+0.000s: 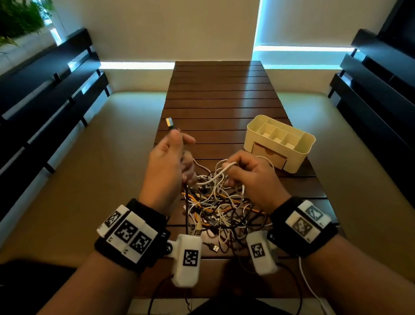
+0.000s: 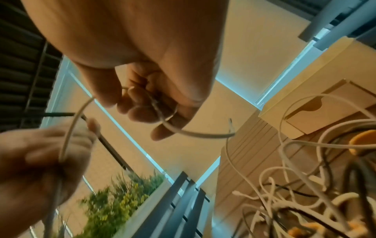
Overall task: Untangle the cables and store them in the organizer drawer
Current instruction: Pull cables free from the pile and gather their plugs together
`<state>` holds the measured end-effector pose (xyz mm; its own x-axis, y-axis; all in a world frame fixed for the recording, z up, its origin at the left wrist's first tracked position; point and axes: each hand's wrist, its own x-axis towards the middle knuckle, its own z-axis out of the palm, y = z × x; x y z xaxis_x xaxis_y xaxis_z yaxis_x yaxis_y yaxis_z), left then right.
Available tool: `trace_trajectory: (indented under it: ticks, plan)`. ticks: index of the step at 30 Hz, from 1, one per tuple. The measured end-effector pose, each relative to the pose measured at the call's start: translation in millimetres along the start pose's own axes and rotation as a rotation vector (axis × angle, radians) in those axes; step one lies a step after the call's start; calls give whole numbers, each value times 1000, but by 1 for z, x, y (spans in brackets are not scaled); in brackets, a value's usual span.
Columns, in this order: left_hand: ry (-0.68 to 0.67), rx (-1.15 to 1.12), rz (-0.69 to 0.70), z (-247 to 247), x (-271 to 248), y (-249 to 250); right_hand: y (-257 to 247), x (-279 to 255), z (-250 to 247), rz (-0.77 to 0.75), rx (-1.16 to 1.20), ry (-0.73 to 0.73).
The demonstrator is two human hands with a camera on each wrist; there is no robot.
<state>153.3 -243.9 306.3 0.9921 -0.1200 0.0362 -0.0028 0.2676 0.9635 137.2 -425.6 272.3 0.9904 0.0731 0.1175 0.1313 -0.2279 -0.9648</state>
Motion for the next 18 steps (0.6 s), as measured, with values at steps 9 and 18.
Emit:
trace_trajectory:
  ticks: [9, 18]
  plan:
    - [-300, 453, -78, -6, -3, -11, -9, 8, -6, 56, 182, -53]
    - [-155, 517, 27, -14, -2, 0, -7, 11, -5, -75, -162, 13]
